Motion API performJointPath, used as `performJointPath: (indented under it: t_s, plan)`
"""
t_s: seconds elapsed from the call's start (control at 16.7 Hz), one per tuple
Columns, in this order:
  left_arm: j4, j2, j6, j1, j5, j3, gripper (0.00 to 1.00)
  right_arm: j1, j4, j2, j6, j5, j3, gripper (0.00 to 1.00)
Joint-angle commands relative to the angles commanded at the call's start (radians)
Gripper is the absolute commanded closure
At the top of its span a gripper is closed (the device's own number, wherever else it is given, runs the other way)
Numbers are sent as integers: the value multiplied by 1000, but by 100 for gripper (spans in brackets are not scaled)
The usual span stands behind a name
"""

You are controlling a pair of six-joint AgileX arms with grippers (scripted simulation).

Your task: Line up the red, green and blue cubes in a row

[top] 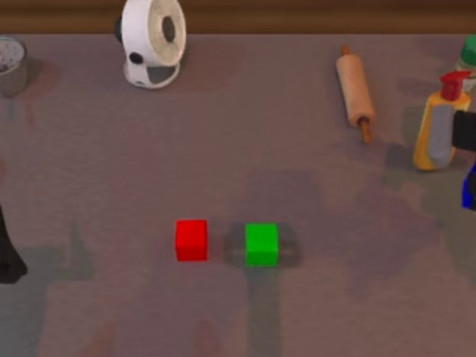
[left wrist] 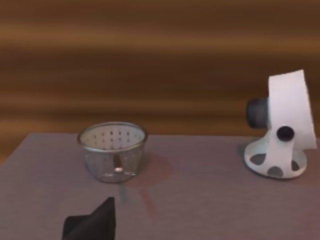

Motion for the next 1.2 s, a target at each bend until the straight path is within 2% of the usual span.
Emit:
performJointPath:
  t_s: [0.18, 0.3, 0.66, 0.84, 1.2]
  plan:
    - [0, 0, 0, 0, 0, 0, 0, 10, -3, 9, 8, 0, 7, 100]
    - [0, 0, 0, 0, 0, 0, 0, 67, -20, 25, 31, -1, 36, 100]
    - [0, 0, 0, 0, 0, 0, 0, 391, -94, 84, 158, -1, 163, 100]
    - [0, 0, 0, 0, 0, 0, 0, 501, -116, 97, 212, 1, 211, 100]
    - [0, 0, 0, 0, 0, 0, 0, 518, -115, 95, 226, 1, 216, 100]
